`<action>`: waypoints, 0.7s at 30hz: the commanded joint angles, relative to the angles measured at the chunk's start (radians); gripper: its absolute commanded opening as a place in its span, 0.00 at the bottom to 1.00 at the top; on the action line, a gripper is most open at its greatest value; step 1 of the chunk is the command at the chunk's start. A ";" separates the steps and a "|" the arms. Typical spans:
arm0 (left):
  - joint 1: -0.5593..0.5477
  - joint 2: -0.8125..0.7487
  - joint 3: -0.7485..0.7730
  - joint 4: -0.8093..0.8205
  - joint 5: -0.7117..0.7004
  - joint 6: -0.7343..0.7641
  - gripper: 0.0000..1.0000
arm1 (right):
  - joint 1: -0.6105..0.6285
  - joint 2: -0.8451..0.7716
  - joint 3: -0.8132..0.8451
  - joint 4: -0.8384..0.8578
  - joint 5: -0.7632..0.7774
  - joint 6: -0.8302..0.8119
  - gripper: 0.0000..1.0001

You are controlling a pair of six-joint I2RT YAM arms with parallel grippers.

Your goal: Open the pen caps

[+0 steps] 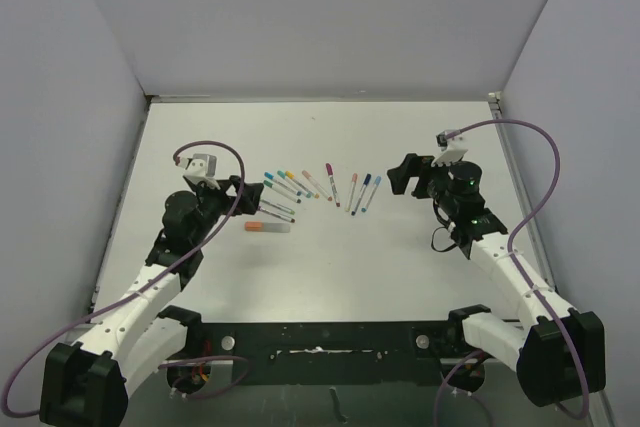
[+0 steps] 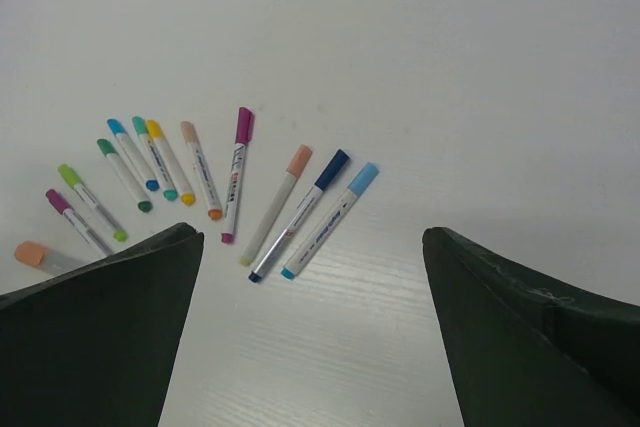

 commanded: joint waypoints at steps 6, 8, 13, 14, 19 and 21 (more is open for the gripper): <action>0.003 -0.071 -0.026 0.054 0.035 -0.040 0.98 | 0.003 -0.003 0.012 -0.007 0.022 -0.024 0.98; 0.007 -0.087 -0.043 0.072 0.025 -0.076 0.98 | 0.003 0.005 0.012 -0.008 0.010 -0.024 0.98; 0.014 -0.147 -0.062 0.065 -0.049 -0.149 0.98 | 0.003 0.011 -0.003 0.022 0.008 -0.006 0.98; 0.015 -0.159 -0.064 0.063 -0.058 -0.147 0.98 | 0.004 0.016 0.006 0.008 -0.002 -0.017 0.98; 0.013 -0.180 -0.015 -0.087 -0.099 -0.115 0.98 | 0.166 0.101 0.095 -0.082 0.082 -0.127 0.98; 0.014 -0.154 0.023 -0.159 -0.113 -0.104 0.98 | 0.302 0.176 0.164 -0.135 0.229 -0.192 0.98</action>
